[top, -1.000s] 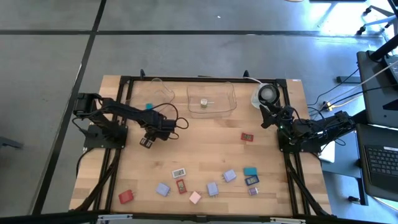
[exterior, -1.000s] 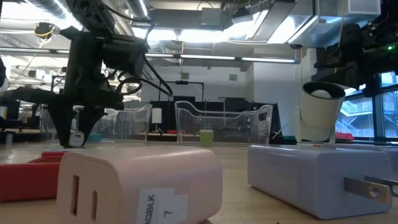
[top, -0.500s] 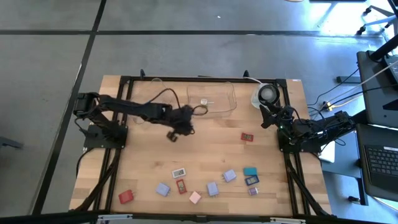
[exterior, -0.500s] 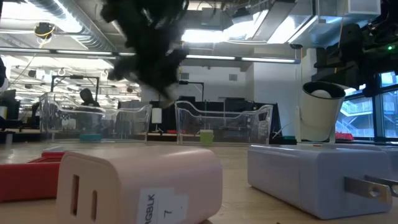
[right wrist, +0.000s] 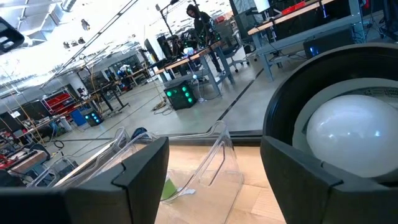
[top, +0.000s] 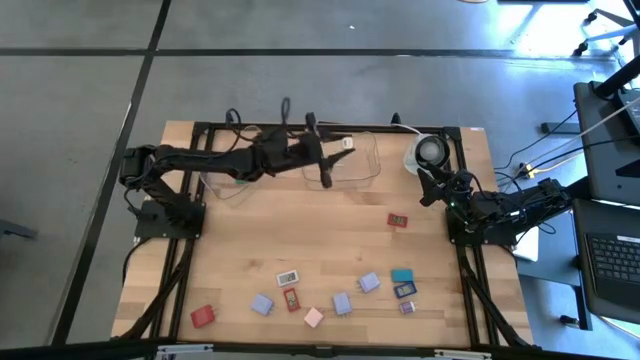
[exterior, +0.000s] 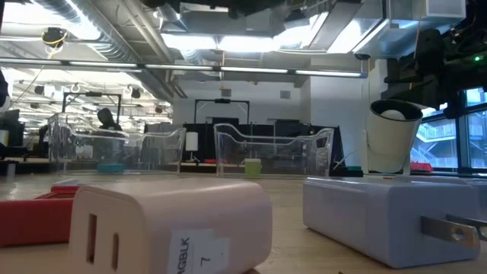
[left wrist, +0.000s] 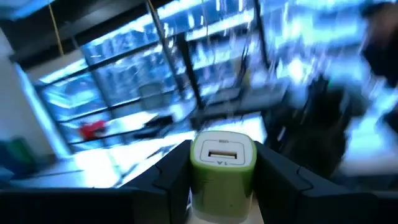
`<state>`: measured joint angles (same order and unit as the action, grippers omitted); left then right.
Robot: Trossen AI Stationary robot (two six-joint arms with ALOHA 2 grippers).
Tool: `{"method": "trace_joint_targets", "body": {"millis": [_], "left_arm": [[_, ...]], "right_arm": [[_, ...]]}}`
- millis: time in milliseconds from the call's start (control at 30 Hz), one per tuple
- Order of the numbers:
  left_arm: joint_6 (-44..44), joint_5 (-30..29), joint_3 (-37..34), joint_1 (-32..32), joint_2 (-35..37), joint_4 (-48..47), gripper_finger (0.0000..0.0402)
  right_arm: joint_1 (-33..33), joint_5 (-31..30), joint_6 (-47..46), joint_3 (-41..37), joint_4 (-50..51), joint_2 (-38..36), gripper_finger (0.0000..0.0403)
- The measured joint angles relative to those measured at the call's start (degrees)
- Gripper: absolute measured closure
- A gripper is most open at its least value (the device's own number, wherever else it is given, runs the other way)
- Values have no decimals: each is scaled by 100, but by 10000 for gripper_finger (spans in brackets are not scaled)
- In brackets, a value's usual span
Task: Pick & Place Office items
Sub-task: Put the green charger adapter into the right transparent bin
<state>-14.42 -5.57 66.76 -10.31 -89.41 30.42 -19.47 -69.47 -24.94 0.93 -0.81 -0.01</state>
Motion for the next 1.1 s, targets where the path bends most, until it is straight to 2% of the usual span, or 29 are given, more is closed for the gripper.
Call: {"method": "trace_joint_targets", "body": {"millis": [100,233,1100], "left_arm": [[746,314,0,0,-2,158,262],[1148,304,0,84,-2,398,261],[1474,189,-4,278,-4,489,261]], "right_arm": [[1,0,1,0,0,0,145],[-1,-2,0,0,0,0,145],[-1,-15,1,0,-1,0,145]]}}
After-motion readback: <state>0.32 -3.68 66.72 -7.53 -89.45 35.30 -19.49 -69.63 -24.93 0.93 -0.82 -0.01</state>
